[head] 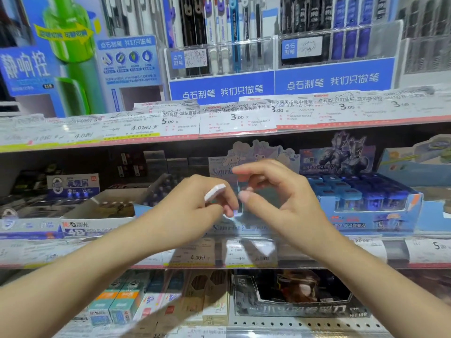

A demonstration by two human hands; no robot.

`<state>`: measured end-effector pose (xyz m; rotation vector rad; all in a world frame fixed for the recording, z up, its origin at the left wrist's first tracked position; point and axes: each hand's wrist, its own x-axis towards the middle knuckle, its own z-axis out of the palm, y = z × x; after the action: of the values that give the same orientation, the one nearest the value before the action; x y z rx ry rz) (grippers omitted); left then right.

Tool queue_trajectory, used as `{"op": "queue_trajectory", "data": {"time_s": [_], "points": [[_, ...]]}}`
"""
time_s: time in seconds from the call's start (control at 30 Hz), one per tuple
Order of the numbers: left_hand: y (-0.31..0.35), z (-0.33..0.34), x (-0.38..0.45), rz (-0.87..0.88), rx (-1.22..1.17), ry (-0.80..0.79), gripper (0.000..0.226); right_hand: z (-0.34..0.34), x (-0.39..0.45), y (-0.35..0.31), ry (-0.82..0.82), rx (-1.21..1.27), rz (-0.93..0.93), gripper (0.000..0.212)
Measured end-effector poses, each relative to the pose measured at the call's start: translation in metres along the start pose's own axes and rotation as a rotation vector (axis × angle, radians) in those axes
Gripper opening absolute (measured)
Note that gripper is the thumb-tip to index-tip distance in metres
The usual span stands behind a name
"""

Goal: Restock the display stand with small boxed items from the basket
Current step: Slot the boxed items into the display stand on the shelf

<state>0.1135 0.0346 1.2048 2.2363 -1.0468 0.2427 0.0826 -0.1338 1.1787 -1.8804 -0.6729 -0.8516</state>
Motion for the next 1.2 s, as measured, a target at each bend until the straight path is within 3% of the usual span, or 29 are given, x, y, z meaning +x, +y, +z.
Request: {"op": "queue_trajectory", "data": {"time_s": [0.07, 0.2, 0.33, 0.43, 0.53, 0.67, 0.83, 1.0, 1.2], "points": [[0.006, 0.001, 0.000, -0.063, -0.153, -0.067, 0.019, 0.005, 0.002, -0.013, -0.046, 0.010, -0.042, 0.026], [0.007, 0.005, -0.002, -0.197, -0.391, -0.253, 0.040, 0.007, 0.008, -0.018, -0.094, 0.027, -0.012, 0.010], [0.003, 0.007, -0.004, -0.305, -0.580, -0.350, 0.018, 0.003, 0.011, -0.015, -0.201, 0.140, 0.155, 0.007], [-0.007, 0.010, -0.008, -0.401, -0.677, -0.372, 0.024, -0.005, 0.014, -0.010, -0.101, 0.281, 0.233, 0.011], [-0.013, 0.013, -0.013, -0.418, -0.750, -0.297, 0.021, -0.012, 0.014, -0.004, 0.025, 0.352, 0.287, 0.013], [-0.018, 0.016, -0.011, -0.337, -0.820, 0.019, 0.015, -0.014, 0.007, 0.004, 0.077, 0.347, 0.346, 0.014], [-0.015, 0.012, -0.006, -0.235, -0.705, 0.197, 0.014, -0.019, 0.002, 0.005, 0.035, 0.351, 0.419, 0.012], [-0.012, 0.007, -0.002, -0.159, -0.421, 0.105, 0.011, -0.036, 0.012, -0.002, -0.389, 0.167, 0.433, 0.014], [-0.009, 0.010, 0.007, -0.082, -0.259, 0.079, 0.006, -0.032, 0.020, -0.006, -0.555, -0.066, 0.297, 0.031]]}}
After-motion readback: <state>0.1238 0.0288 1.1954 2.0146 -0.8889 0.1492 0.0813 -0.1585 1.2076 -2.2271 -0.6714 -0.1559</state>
